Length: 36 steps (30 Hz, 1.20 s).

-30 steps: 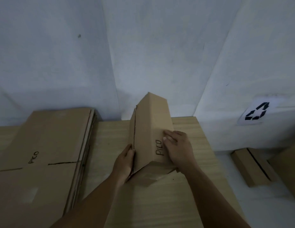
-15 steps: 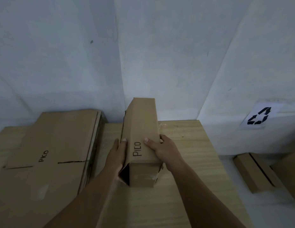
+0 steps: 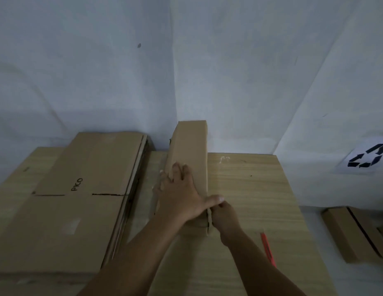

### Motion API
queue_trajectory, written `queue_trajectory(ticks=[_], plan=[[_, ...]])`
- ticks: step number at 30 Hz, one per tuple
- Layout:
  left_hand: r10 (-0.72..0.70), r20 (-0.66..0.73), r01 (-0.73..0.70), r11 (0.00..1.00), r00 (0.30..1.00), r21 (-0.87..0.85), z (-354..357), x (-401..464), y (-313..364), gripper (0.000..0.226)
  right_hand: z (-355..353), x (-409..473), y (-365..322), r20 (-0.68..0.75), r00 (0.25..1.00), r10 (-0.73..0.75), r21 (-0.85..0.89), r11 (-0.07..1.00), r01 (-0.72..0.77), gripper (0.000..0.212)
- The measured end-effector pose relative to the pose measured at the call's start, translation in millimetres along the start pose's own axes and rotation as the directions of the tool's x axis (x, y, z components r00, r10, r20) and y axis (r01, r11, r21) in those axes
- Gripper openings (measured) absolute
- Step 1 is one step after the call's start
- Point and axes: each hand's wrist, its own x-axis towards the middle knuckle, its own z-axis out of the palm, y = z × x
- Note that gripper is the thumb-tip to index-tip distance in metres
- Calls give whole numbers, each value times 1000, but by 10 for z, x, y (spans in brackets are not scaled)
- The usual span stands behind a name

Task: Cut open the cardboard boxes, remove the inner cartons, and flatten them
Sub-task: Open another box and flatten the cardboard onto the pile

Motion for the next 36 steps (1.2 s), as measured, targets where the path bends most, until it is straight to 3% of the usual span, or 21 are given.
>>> queue_trajectory(ticks=[4, 6, 7, 8, 9, 11, 14, 17, 23, 27, 29, 32, 36], plan=[[51, -83, -52, 999, 995, -13, -21, 59, -77, 119, 18, -38, 197, 104, 990, 92, 26, 995, -95, 18], [71, -99, -81, 991, 993, -106, -69, 116, -189, 114, -11, -57, 238, 139, 983, 120, 53, 990, -128, 14], [72, -106, -91, 976, 992, -196, -85, 158, -257, 112, -28, -43, 267, 147, 980, 135, 88, 985, -149, 19], [60, -102, -89, 949, 993, -303, -95, 190, -326, 110, -41, -13, 300, 139, 980, 142, 125, 979, -160, 38], [44, -93, -79, 907, 995, -413, -85, 220, -401, 110, -53, 31, 337, 107, 985, 133, 147, 978, -148, 57], [15, -79, -62, 771, 997, -633, -36, 254, -537, 103, -97, 77, 347, 14, 997, 79, 134, 988, -80, 74], [0, -28, -24, 515, 1000, -857, 146, 291, -737, 59, -199, 115, 311, -88, 995, -44, -25, 999, 42, 69], [-12, 19, 22, 435, 1000, -900, 373, 294, -949, 55, -221, 192, 329, -104, 985, -137, -315, 944, 98, 67], [-102, 43, 92, 544, 994, -834, 741, 340, -1237, 56, -132, 195, 389, -130, 969, -209, -541, 834, 107, 71], [-117, 3, 77, 630, 993, -773, 795, 366, -1252, 61, -156, 157, 431, -147, 964, -222, -438, 888, 138, 70], [-91, -52, 24, 679, 995, -734, 817, 349, -1222, 54, -249, 88, 540, -237, 940, -246, -418, 899, 129, 59], [-65, -89, -13, 730, 994, -683, 871, 337, -1249, 47, -476, -63, 832, -389, 886, -252, -504, 863, 24, 42], [-36, -101, -37, 766, 994, -642, 914, 340, -1274, 47, -755, -267, 1229, -500, 856, -131, -555, 807, -201, 49]])
